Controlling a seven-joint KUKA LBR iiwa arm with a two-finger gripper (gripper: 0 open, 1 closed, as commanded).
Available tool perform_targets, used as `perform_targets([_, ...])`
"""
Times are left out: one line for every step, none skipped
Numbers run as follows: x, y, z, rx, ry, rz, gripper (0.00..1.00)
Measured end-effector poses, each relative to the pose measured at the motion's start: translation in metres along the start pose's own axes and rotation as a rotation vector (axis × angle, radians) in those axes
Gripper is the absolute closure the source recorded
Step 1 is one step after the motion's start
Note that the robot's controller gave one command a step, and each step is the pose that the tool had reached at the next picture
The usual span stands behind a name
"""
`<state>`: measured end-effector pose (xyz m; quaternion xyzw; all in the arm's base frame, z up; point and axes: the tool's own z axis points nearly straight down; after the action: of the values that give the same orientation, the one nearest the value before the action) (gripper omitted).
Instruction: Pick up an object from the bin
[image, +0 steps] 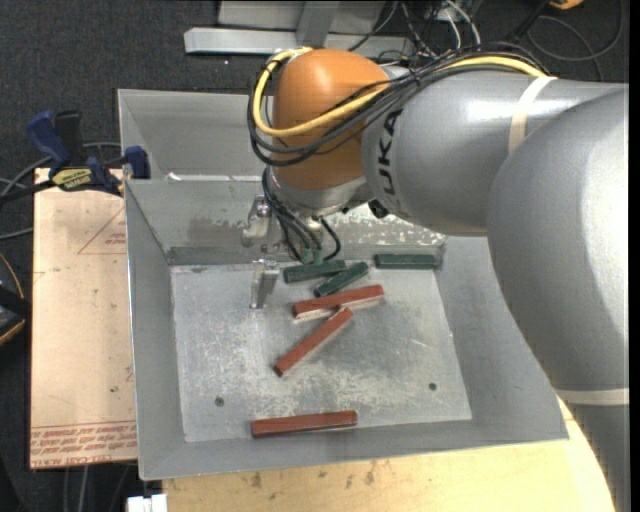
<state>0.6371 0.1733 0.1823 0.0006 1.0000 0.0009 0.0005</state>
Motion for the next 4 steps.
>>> perform_targets([0.0, 0.0, 0.0, 0.0, 0.0, 0.0, 0.0])
perform_targets([0.001, -0.002, 0.0, -0.001, 0.0, -0.01, 0.0])
perform_targets([-0.011, -0.017, 0.003, 0.002, -0.003, -0.091, 0.0])
perform_targets([0.009, -0.044, 0.057, 0.0, -0.005, -0.155, 0.0])
